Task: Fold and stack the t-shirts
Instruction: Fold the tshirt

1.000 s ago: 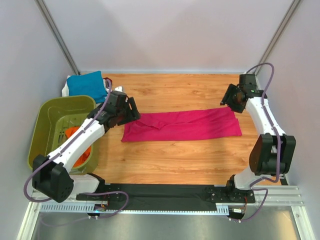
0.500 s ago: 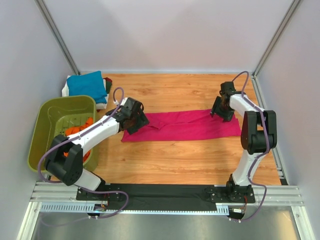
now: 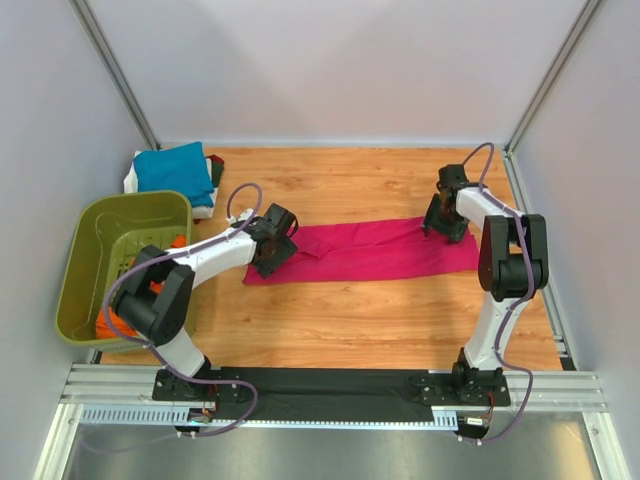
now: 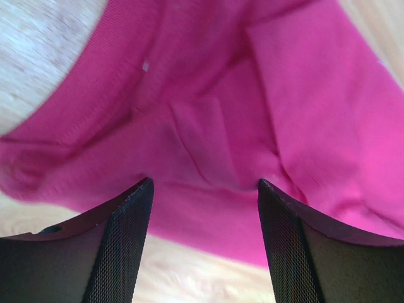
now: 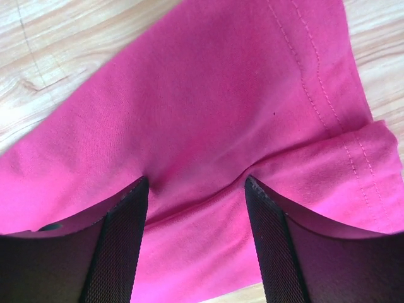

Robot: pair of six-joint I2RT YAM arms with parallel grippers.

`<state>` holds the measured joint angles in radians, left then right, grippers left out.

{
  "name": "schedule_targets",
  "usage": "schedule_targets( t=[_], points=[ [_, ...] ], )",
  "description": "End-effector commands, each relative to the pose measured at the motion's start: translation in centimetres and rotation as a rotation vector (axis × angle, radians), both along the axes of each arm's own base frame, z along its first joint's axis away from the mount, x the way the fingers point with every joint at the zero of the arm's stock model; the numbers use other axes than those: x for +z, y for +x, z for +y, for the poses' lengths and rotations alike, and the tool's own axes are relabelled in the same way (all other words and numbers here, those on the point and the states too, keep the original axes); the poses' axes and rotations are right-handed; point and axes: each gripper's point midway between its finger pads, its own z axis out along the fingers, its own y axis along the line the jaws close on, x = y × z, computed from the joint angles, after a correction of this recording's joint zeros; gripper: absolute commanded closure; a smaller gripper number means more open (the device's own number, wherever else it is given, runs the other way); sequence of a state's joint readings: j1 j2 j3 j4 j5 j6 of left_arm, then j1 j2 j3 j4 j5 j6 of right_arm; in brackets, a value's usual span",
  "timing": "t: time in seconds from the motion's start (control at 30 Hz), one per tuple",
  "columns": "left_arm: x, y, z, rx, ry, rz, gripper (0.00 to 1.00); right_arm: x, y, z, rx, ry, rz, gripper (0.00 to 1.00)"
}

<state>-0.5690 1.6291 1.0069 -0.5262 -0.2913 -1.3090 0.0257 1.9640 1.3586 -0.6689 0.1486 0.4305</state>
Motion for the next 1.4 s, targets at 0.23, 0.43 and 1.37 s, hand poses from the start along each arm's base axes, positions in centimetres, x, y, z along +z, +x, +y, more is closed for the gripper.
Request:
schedule_targets(
  t=[0.23, 0.43, 1.37],
  points=[
    [-3.4, 3.2, 1.6, 0.039, 0.142, 0.032, 0.26, -2.5, -6.4, -0.3, -0.129, 0.022, 0.105, 0.36],
    [-3.5, 7.0, 2.8, -0.127, 0.248, 0.068, 0.26, -3.0, -11.0, 1.3, -0.175, 0.115, 0.131, 0.4],
    [-0.8, 25.5, -7.3, -0.57, 0.179, -0.183, 0.3, -0.4, -19.1, 15.2, -0.173, 0.342, 0.014, 0.39]
  ],
)
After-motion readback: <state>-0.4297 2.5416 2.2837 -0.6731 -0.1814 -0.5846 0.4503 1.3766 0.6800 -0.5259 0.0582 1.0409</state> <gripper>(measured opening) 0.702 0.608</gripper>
